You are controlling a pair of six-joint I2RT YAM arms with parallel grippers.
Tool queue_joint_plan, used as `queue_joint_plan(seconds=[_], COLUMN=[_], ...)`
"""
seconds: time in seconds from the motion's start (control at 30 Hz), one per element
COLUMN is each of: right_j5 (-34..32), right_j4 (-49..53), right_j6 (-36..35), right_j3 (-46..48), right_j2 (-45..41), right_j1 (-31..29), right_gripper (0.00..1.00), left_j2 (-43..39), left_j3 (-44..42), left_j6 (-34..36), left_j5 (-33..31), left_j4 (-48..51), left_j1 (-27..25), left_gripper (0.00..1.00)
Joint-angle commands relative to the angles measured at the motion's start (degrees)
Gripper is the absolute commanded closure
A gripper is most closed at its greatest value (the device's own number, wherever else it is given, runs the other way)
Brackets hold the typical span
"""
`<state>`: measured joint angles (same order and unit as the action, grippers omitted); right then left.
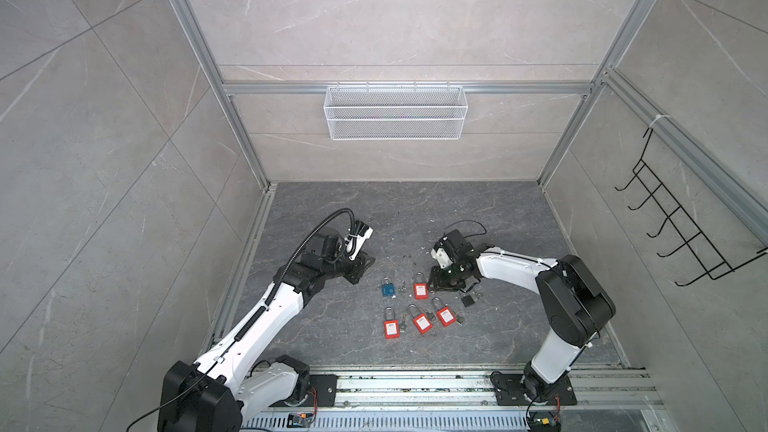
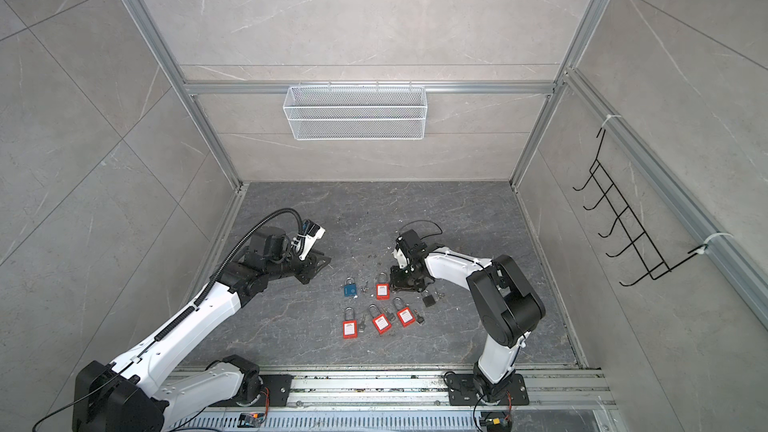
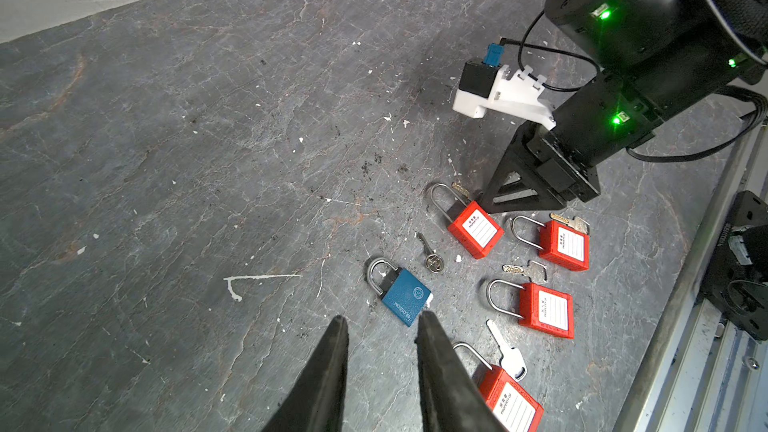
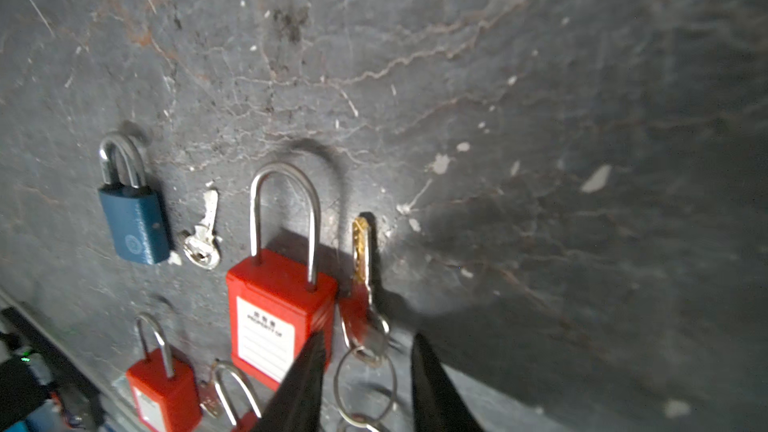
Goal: Lock with the key
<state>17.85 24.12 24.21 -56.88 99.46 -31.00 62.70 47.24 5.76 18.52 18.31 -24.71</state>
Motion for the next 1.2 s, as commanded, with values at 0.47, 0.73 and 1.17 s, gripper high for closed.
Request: queue_joint_plan(seconds=[0.47, 0.73, 1.17], right_j5=[-29.72, -37.12, -22.21], right_j4=[-1.16, -27.36, -64.72], right_j6=[-18.69, -25.09, -24.30], right_j3=[0.98, 19.28, 36.92], right_j2=[-21.48, -28.55, -23.74], right_j1=[1.19, 11.40, 23.75], right_gripper=[0.15, 0.00, 0.01], left_j2=[-5.83, 0.66, 16.02], left_j3=[-6.51, -14.84, -22.34], left_j6=[-7.04, -5.95, -1.49], left_j5=[-12.37, -18.30, -12.95], left_j4=[-10.51, -23.84, -52.12], left_j1=[13.28, 21.46, 25.79], left_gripper=[0.60, 0.58, 0.54])
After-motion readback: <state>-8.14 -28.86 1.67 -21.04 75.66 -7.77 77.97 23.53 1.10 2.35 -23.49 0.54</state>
